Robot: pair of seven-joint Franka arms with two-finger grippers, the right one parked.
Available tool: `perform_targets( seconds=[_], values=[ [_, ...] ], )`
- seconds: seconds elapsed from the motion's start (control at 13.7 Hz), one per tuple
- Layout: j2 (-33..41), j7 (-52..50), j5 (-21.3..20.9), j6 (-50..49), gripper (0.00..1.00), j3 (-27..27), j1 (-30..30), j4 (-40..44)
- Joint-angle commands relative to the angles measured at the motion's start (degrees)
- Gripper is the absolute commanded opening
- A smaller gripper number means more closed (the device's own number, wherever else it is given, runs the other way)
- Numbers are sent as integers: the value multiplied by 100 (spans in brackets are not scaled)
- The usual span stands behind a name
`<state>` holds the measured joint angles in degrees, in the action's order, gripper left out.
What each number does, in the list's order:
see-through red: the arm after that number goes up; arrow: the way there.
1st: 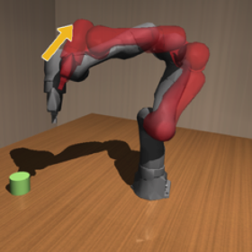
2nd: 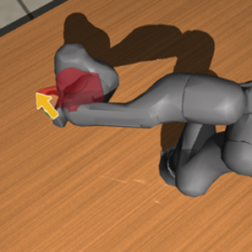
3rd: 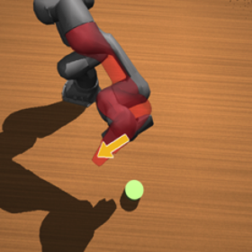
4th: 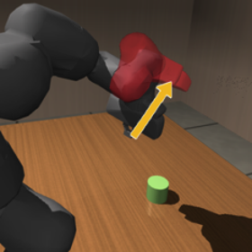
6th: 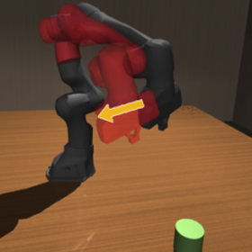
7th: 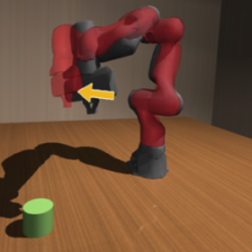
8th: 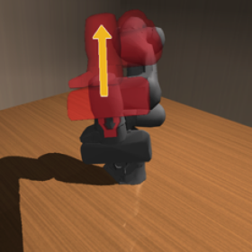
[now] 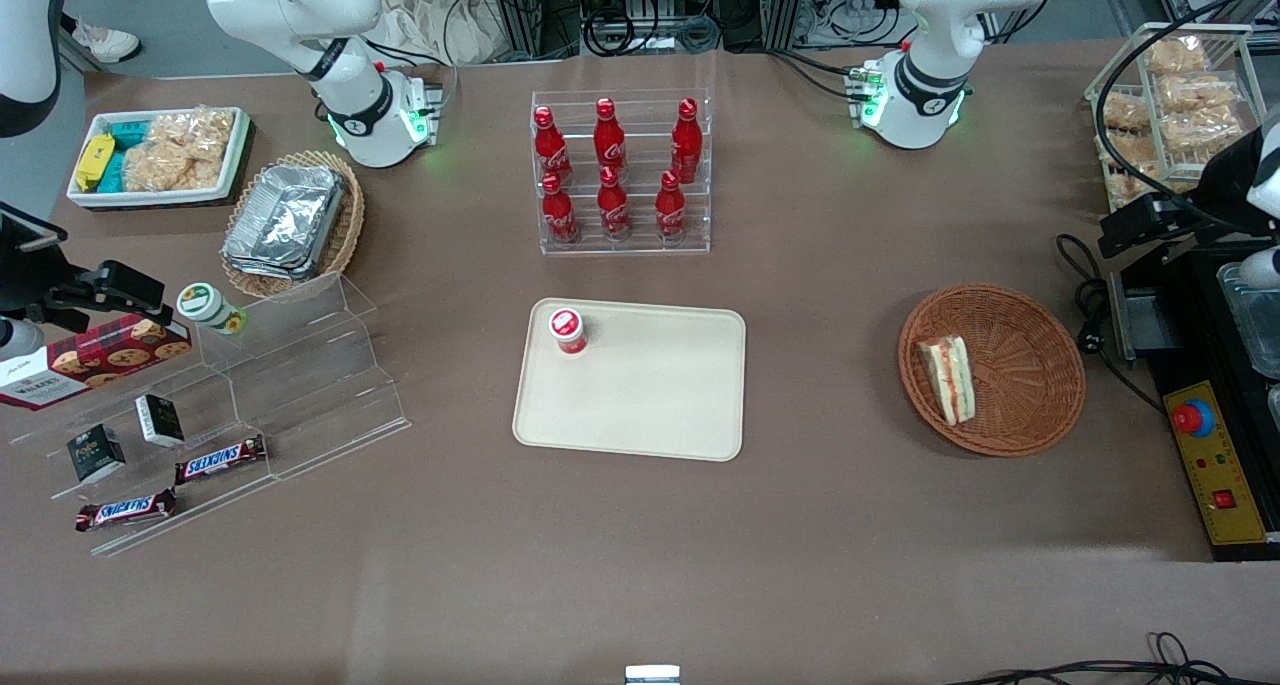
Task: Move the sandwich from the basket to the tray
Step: 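Move the left gripper down over the sandwich in the wicker basket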
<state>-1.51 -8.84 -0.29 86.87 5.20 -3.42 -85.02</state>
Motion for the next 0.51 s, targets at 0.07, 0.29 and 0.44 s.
perform_targets(
  seconds=[0.07, 0.29, 0.44],
  values=[
    [-24, 93, 81, -188, 100, 34, -71, 187],
    [-33, 102, 2, -162, 100, 52, -89, -31],
    [-121, 6, 81, -153, 100, 52, -89, -84]
  ],
)
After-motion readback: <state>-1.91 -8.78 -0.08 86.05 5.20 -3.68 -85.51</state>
